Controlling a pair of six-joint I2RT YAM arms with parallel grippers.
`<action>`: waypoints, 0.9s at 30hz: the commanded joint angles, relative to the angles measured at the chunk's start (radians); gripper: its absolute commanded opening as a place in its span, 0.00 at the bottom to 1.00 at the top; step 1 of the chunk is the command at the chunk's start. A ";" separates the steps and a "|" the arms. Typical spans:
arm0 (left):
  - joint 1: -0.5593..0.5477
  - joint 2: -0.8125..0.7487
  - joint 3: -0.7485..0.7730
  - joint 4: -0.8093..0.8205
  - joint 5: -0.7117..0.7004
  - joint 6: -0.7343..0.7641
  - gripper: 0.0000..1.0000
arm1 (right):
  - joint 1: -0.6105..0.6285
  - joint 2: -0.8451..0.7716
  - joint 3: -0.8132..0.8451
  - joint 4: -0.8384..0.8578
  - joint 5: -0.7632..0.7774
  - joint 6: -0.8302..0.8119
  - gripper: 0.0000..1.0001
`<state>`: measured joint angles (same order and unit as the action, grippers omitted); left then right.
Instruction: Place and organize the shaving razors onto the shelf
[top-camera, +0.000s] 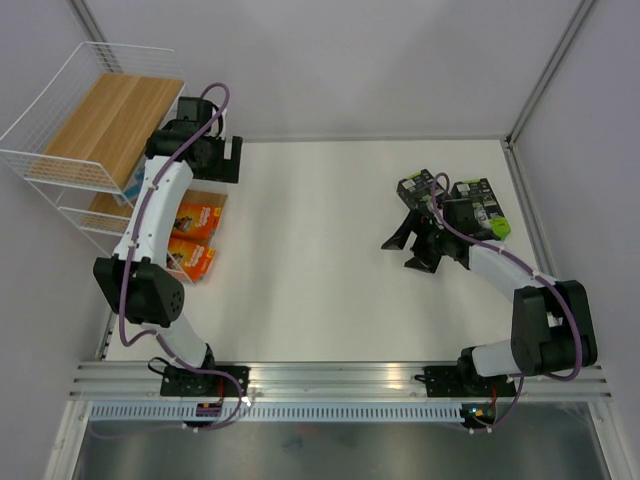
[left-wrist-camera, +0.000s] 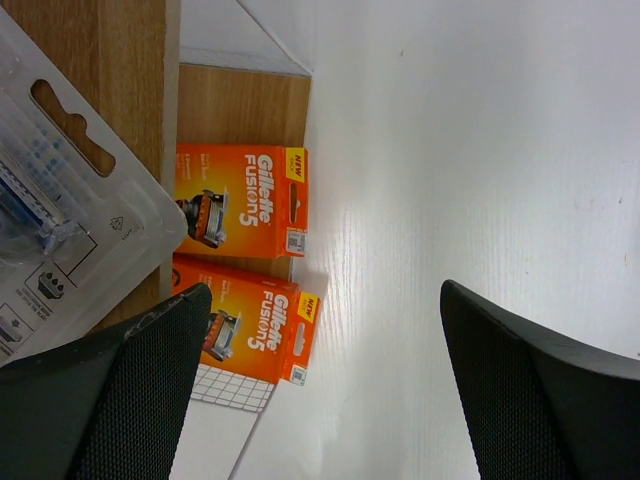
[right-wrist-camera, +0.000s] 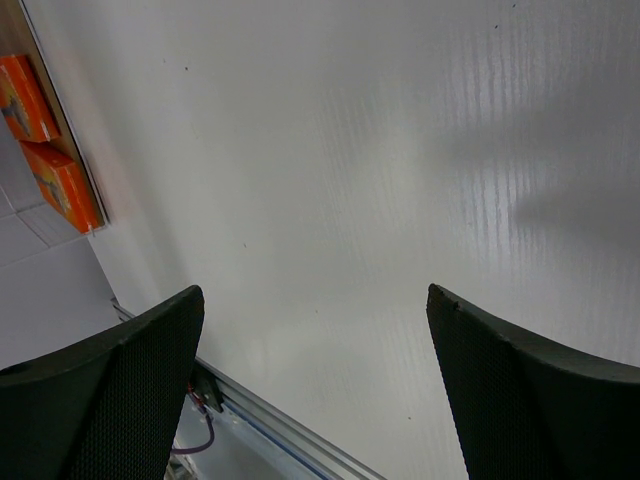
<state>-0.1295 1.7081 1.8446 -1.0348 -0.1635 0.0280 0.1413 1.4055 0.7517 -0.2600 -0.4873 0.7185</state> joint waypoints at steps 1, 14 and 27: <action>-0.002 -0.024 0.068 0.004 0.058 0.015 1.00 | 0.014 -0.002 0.006 0.028 0.015 0.012 0.98; -0.001 0.022 0.134 0.012 -0.065 0.093 1.00 | 0.026 -0.005 0.006 0.031 0.021 0.022 0.98; 0.001 0.105 0.146 0.015 -0.172 0.093 0.98 | 0.026 0.016 0.009 0.033 0.029 0.024 0.98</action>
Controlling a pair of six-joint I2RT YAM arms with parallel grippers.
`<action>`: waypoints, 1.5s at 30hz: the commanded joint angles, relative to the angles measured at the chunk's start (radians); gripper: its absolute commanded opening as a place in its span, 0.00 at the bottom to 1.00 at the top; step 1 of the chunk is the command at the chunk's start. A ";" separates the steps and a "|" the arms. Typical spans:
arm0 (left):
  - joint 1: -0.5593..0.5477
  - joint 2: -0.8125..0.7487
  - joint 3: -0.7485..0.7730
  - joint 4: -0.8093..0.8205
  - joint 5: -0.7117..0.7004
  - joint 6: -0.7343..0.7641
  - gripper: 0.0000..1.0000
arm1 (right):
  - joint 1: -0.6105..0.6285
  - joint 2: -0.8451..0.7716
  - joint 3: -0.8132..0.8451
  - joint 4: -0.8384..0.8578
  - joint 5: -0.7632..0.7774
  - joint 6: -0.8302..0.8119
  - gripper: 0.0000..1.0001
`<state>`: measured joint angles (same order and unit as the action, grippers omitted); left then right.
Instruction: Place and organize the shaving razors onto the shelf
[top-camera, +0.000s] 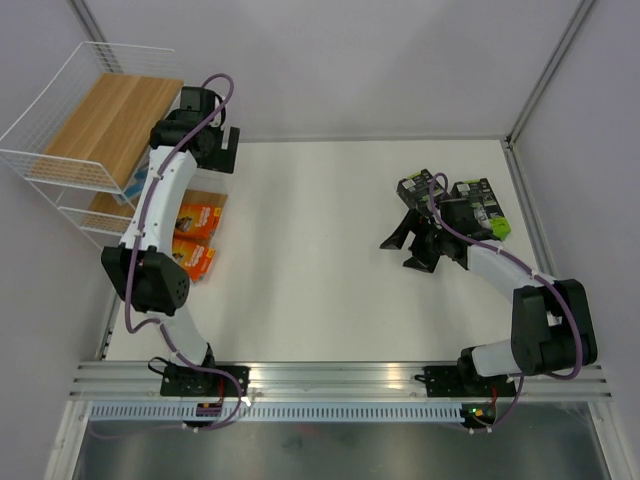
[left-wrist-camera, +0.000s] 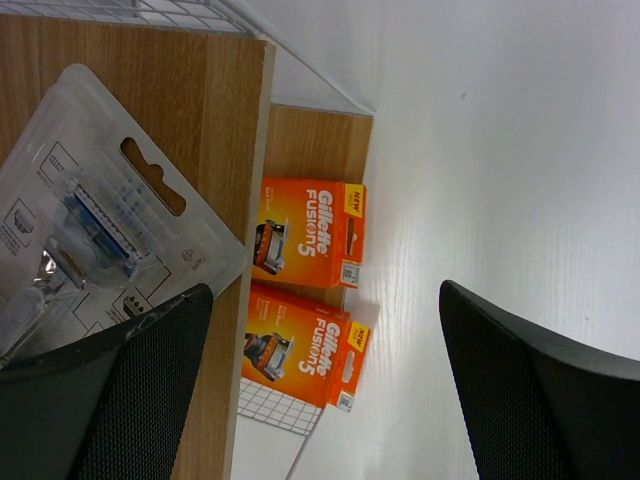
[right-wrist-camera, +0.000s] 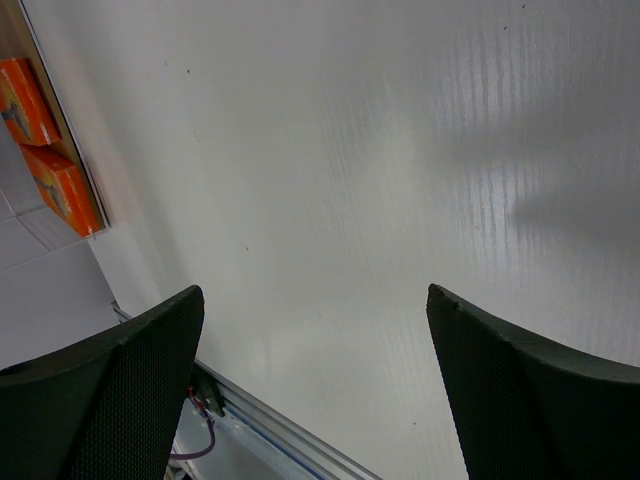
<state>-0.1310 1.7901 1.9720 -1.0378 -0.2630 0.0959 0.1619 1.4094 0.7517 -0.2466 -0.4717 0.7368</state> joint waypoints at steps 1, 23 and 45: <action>0.002 0.032 0.025 0.016 -0.077 0.030 0.98 | 0.005 0.013 0.011 0.020 0.015 0.006 0.98; 0.011 0.232 0.168 0.073 -0.297 0.108 1.00 | 0.005 0.028 0.017 0.004 0.030 0.007 0.98; -0.188 0.103 0.113 0.090 -0.441 0.139 1.00 | 0.019 0.007 0.020 0.000 0.036 0.012 0.98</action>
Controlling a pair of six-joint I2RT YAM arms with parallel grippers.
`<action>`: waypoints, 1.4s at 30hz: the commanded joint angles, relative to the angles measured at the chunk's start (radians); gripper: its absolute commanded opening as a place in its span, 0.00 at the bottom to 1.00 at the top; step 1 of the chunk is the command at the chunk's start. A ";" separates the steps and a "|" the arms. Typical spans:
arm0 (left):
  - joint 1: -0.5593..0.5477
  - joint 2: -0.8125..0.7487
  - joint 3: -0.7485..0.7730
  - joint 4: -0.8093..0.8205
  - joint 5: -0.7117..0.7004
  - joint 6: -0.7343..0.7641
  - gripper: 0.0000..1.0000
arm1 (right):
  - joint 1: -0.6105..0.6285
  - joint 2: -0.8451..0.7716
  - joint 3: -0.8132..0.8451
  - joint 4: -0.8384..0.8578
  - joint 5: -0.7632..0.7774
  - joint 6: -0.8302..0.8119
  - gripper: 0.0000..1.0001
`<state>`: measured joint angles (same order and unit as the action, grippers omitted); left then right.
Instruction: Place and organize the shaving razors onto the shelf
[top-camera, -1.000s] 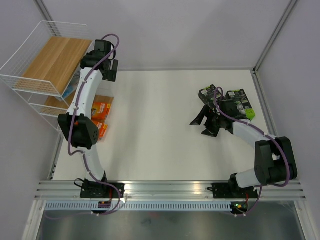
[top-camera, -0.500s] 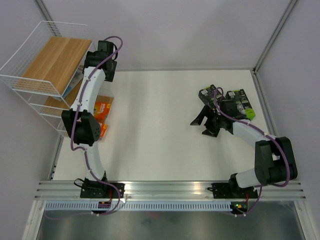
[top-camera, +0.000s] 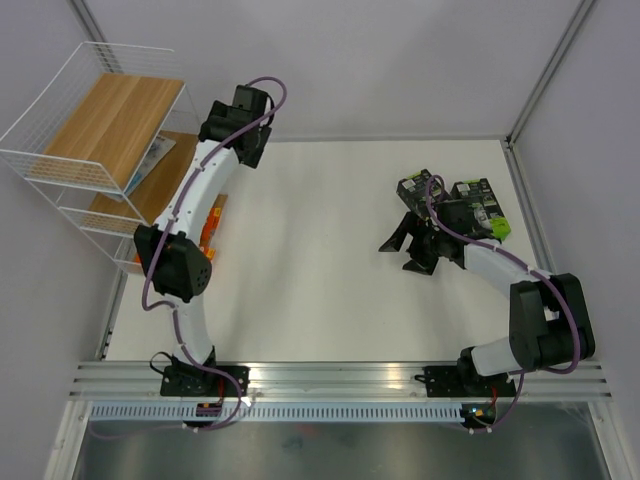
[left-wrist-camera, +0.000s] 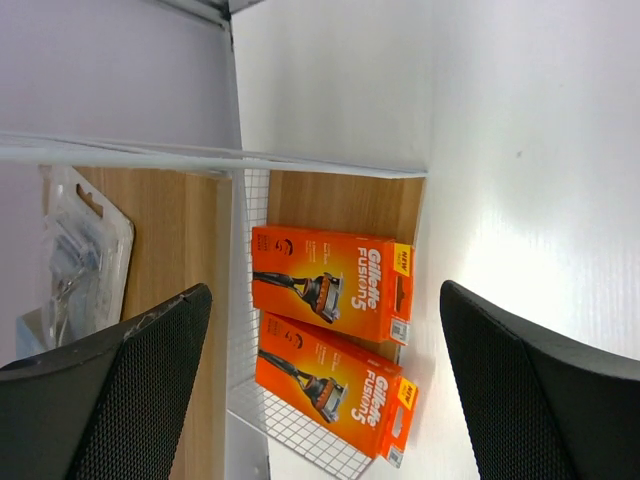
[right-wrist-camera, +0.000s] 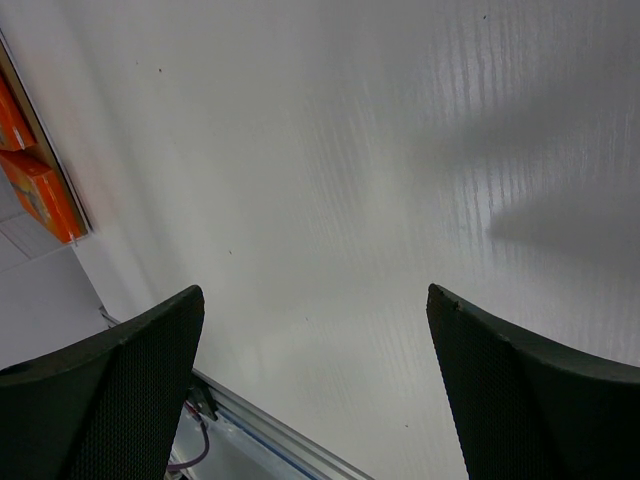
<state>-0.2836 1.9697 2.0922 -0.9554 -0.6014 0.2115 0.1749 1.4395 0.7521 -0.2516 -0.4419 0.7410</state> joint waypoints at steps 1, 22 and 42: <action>-0.058 -0.081 -0.014 0.007 -0.124 0.029 1.00 | 0.006 -0.021 0.018 0.005 0.005 0.003 0.98; -0.276 -0.445 -0.609 0.357 0.673 -0.693 0.90 | -0.178 -0.123 0.328 -0.278 0.473 -0.114 0.98; -0.296 -0.554 -1.046 0.633 0.810 -0.776 1.00 | -0.327 0.189 0.444 0.060 0.229 -0.442 0.98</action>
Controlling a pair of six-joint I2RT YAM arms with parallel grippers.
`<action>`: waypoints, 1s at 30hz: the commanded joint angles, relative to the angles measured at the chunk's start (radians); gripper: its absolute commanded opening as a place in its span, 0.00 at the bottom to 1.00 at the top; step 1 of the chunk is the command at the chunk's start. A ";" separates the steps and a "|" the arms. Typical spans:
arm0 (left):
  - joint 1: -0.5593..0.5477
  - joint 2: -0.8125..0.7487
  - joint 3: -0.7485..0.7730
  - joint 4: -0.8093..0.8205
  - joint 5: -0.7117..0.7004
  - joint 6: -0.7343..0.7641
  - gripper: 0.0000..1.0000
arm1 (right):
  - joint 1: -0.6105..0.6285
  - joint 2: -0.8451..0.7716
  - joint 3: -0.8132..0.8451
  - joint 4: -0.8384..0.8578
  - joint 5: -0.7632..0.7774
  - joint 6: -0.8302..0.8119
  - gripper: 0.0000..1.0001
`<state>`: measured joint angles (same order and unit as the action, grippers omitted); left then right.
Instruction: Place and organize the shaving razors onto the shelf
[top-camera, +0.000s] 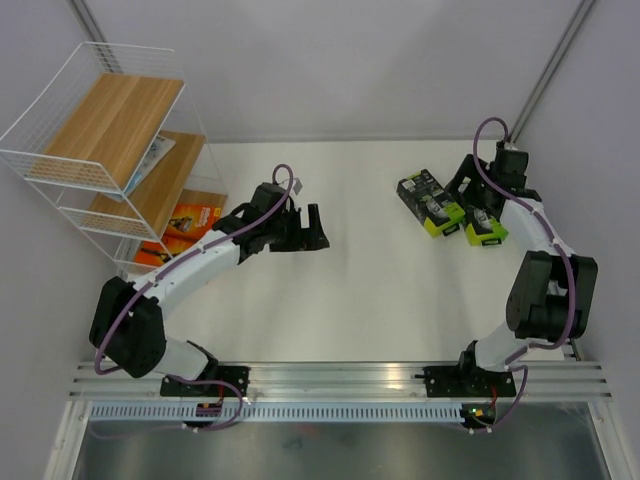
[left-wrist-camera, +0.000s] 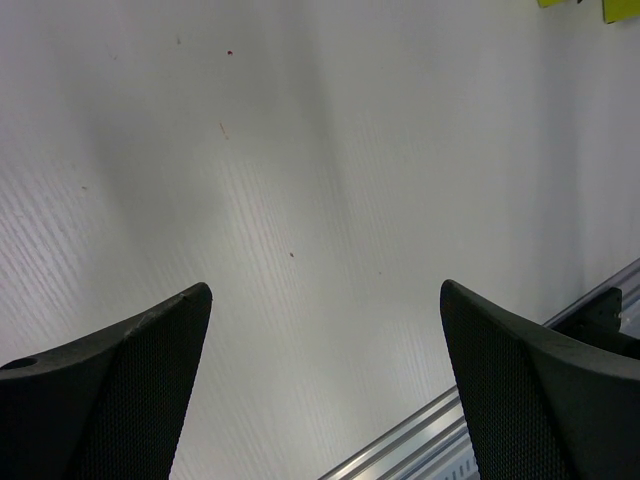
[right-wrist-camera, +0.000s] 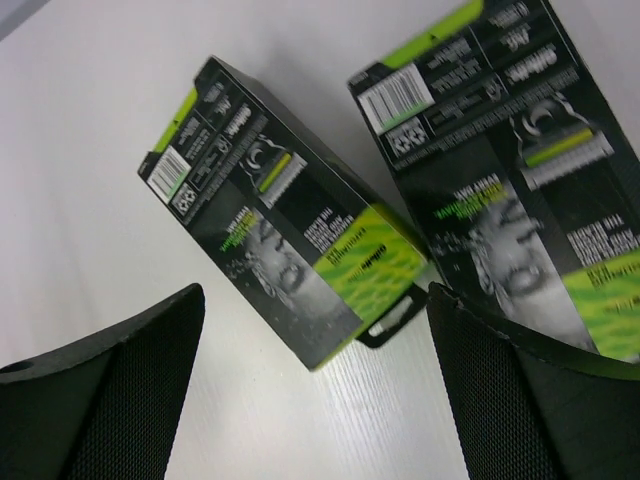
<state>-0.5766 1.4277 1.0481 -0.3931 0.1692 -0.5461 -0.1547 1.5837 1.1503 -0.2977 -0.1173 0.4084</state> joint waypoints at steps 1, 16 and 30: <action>-0.003 -0.007 0.000 0.074 0.039 -0.015 1.00 | 0.001 0.059 0.048 0.123 -0.105 -0.108 0.97; -0.003 0.086 0.044 0.068 0.070 -0.018 0.99 | 0.006 -0.197 -0.301 0.225 -0.016 0.299 0.93; -0.003 0.137 0.072 0.059 0.085 -0.014 1.00 | 0.006 -0.281 -0.679 0.604 0.153 0.609 0.78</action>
<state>-0.5766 1.5612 1.0782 -0.3588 0.2390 -0.5457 -0.1493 1.3304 0.4751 0.1535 -0.0467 0.9543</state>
